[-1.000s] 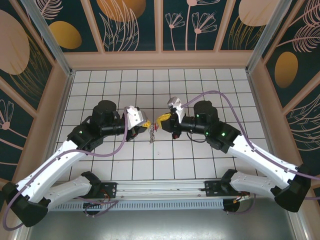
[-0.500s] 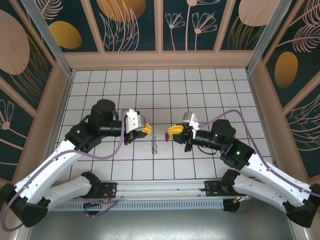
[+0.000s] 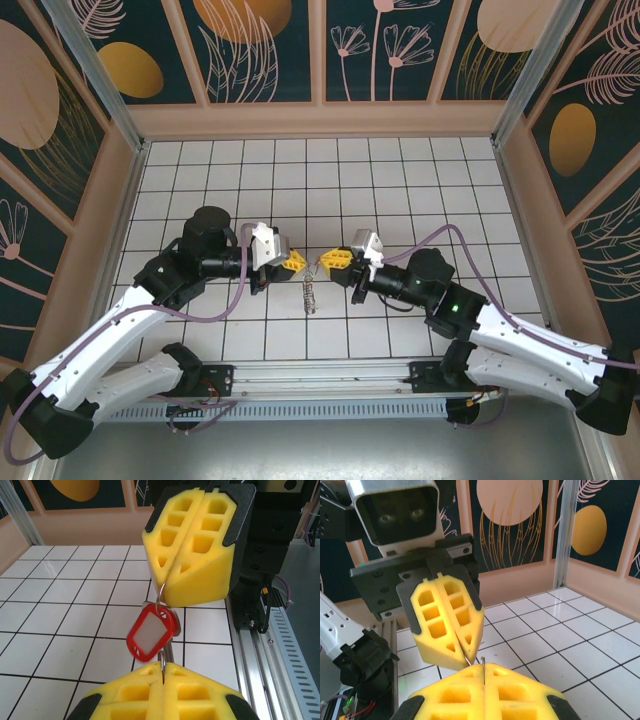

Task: Put the keys on the keyring

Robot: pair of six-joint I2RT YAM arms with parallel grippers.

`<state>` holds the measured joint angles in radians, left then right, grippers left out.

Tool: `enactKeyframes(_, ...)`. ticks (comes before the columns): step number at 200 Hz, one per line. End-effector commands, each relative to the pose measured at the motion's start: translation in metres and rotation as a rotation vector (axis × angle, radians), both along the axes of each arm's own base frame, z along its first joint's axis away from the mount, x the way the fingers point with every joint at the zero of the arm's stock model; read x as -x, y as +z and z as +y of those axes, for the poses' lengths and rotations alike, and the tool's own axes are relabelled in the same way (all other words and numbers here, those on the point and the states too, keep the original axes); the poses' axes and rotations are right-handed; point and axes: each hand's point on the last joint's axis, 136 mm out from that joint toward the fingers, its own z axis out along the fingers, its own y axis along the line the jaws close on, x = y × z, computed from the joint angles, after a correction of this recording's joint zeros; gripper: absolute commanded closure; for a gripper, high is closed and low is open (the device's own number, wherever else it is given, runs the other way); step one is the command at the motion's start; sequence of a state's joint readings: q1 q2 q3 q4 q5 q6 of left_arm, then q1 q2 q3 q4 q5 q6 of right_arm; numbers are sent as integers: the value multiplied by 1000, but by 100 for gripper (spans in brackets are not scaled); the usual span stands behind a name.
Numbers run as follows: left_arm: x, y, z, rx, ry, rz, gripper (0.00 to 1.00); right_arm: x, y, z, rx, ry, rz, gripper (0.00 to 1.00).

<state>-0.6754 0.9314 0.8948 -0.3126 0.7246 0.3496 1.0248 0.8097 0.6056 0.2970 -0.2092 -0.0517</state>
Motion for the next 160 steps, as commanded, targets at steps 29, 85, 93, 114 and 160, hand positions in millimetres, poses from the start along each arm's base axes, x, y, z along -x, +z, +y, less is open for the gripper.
enactKeyframes(29, 0, 11, -1, 48, 4, -44, 100, 2, 7, 3, -15, 11, -42, 100)
enactKeyframes(85, 0, 11, -1, 46, 1, -40, 100, 7, -7, 9, 87, 59, -44, 100)
enactKeyframes(93, 0, 10, -2, 44, -2, -38, 100, 8, -7, 10, 95, 66, -46, 100)
enactKeyframes(114, 0, 8, -2, 38, -5, -34, 100, 10, -5, 11, 96, 82, -54, 100)
enactKeyframes(160, 1, 8, -2, 37, -14, -33, 100, 7, -3, 14, 96, 81, -61, 100)
